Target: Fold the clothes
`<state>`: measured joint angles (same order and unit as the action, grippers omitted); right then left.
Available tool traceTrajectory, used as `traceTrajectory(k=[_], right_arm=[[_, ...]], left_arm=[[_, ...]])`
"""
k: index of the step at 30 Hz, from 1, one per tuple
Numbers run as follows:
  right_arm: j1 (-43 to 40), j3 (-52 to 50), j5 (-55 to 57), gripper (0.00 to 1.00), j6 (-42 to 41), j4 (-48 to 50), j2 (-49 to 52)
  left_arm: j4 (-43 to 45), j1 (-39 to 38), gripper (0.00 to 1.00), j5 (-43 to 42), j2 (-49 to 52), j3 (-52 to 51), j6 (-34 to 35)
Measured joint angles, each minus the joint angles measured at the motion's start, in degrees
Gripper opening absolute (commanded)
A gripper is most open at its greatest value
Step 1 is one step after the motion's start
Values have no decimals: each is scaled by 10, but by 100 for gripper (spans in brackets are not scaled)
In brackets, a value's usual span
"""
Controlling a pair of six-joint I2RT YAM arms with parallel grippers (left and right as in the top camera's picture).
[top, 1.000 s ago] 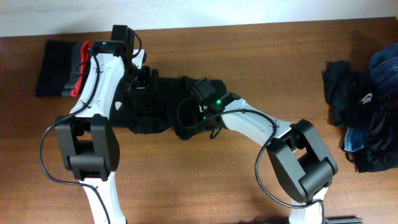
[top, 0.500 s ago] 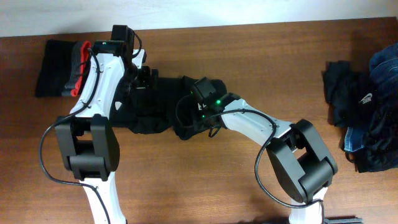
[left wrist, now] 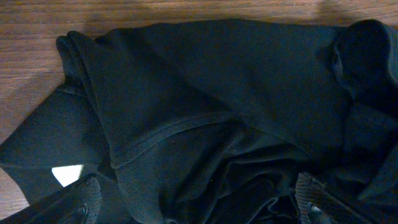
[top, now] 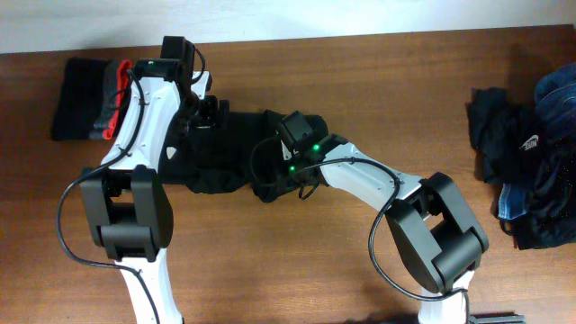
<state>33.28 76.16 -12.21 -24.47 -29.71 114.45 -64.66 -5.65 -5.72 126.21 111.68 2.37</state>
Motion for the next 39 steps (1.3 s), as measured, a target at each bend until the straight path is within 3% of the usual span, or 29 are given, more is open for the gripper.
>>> traceTrajectory(k=[23, 39], right_arm=[[46, 0, -34, 4, -23, 79, 0], [-28, 0, -94, 4, 14, -12, -22]], left_arm=[[0, 0, 99, 0, 0, 0, 0], [0, 0, 99, 0, 0, 0, 0]])
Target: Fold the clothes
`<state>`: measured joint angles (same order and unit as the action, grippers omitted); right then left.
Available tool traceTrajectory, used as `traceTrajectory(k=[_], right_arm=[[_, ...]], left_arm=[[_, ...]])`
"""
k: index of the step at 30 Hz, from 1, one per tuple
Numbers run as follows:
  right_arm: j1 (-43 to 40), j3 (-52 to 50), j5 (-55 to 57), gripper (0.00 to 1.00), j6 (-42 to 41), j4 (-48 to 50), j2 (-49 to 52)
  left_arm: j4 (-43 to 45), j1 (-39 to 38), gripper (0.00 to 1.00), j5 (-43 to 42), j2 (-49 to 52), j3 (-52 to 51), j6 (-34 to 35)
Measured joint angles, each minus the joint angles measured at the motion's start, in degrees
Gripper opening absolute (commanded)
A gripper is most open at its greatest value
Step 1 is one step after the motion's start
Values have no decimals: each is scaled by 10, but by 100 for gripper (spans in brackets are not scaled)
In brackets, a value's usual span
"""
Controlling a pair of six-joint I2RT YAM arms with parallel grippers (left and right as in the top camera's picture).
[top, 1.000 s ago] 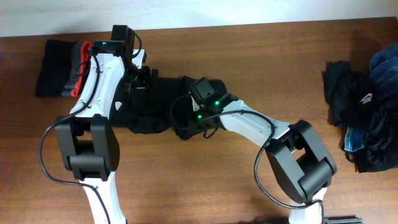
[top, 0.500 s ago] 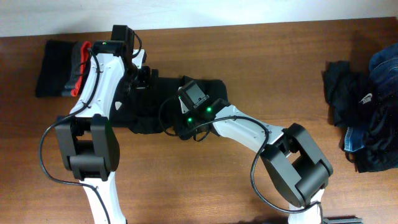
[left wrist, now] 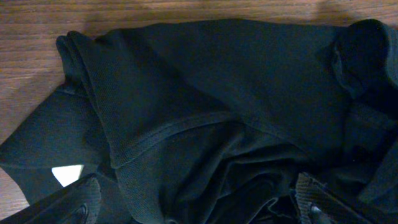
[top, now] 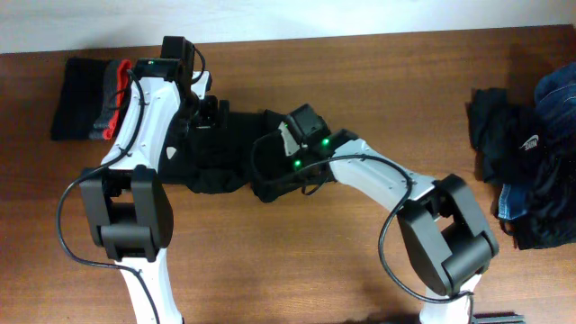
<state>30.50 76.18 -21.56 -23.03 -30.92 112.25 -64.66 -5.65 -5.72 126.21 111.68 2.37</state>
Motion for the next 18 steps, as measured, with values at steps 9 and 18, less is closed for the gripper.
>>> traceTrajectory(k=[9, 18], right_arm=[[-3, 0, 74, 4, 12, -57, -1], [-3, -3, 119, 4, 18, -46, -1]], left_arm=[[0, 0, 100, 0, 0, 0, 0], [0, 0, 99, 0, 0, 0, 0]])
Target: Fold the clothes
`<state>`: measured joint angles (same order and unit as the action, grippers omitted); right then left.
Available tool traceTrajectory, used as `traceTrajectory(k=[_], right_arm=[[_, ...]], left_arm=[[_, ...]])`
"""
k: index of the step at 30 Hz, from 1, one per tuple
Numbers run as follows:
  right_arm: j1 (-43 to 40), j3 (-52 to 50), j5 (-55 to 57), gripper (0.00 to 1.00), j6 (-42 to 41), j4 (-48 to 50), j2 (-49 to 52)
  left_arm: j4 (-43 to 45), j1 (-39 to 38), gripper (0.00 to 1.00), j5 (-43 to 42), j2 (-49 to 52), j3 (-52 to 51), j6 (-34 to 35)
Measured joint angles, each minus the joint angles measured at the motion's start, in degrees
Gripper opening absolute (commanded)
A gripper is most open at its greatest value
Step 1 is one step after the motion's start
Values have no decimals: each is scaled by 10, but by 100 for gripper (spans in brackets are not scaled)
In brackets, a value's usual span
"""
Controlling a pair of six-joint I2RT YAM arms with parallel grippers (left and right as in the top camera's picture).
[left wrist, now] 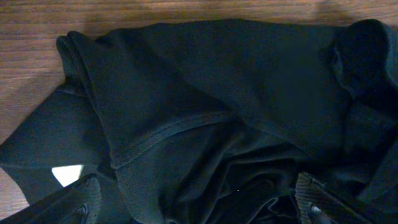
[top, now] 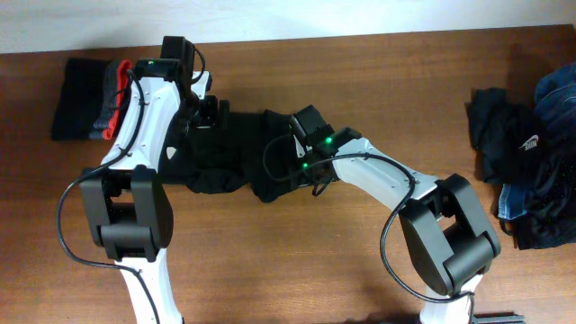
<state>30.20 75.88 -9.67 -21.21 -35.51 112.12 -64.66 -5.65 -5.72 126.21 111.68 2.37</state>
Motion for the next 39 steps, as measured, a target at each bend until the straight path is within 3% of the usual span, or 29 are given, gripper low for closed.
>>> traceTrajectory(k=[39], right_arm=[[90, -9, 23, 4, -13, 80, 20]], left_arm=[[0, 0, 99, 0, 0, 0, 0]])
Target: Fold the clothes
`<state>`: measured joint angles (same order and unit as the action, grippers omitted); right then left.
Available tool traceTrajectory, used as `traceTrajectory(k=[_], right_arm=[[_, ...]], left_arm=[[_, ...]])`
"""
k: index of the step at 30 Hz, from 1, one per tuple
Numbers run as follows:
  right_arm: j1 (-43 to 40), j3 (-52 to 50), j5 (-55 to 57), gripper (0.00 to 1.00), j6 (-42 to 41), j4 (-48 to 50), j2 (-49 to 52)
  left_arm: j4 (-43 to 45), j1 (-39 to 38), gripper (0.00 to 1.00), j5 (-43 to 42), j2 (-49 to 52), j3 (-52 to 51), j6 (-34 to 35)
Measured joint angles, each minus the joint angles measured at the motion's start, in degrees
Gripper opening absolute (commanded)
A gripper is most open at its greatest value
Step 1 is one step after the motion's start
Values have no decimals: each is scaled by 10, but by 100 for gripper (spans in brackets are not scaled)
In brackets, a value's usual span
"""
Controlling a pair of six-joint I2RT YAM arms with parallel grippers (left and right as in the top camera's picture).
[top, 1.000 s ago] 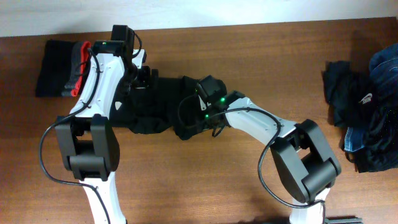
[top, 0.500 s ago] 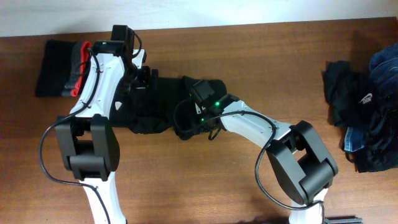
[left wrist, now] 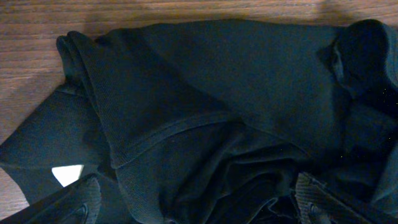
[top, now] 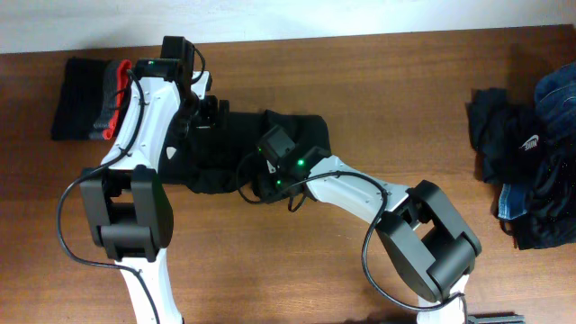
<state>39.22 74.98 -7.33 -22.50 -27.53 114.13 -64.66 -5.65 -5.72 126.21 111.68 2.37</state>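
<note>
A black garment (top: 225, 148) lies crumpled on the wooden table, between both arms. My left gripper (top: 205, 117) is low over its far left part. In the left wrist view the left gripper (left wrist: 199, 198) is open, its ribbed fingers (left wrist: 87, 198) set wide apart, with folds of the black garment (left wrist: 205, 93) and a white tag (left wrist: 67, 174) under them. My right gripper (top: 258, 183) is down on the garment's near middle; the wrist and the dark cloth hide how its jaws stand.
A folded stack of dark, grey and red clothes (top: 85, 85) lies at the far left of the table (top: 378, 81). A loose pile of dark and blue clothes (top: 531, 153) sits at the right edge.
My right wrist has moved left and nearer, from the garment's right part to its near middle, baring the flat right end of the cloth. The left gripper and the cloth under it have not moved.
All along, my left gripper stayed open over the garment's far left part. My right wrist was over the garment's right part at each earlier moment, a little further right each time. Now it is down at the near middle.
</note>
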Motion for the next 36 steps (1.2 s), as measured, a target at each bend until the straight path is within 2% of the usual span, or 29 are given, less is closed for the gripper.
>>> traceTrajectory(k=[8, 12, 14, 22, 29, 36], right_arm=[[-13, 13, -22, 9, 12, 3, -3], [-43, 49, -29, 9, 23, 2, -32], [-61, 69, -30, 5, 29, 9, -52], [-138, 119, -30, 4, 35, 101, -90], [-155, 119, -27, 4, 35, 167, -39], [-152, 119, -26, 4, 10, 202, 63]], left_arm=[[0, 0, 99, 0, 0, 0, 0], [0, 0, 99, 0, 0, 0, 0], [0, 0, 99, 0, 0, 0, 0], [0, 0, 99, 0, 0, 0, 0], [0, 0, 99, 0, 0, 0, 0], [0, 0, 99, 0, 0, 0, 0]])
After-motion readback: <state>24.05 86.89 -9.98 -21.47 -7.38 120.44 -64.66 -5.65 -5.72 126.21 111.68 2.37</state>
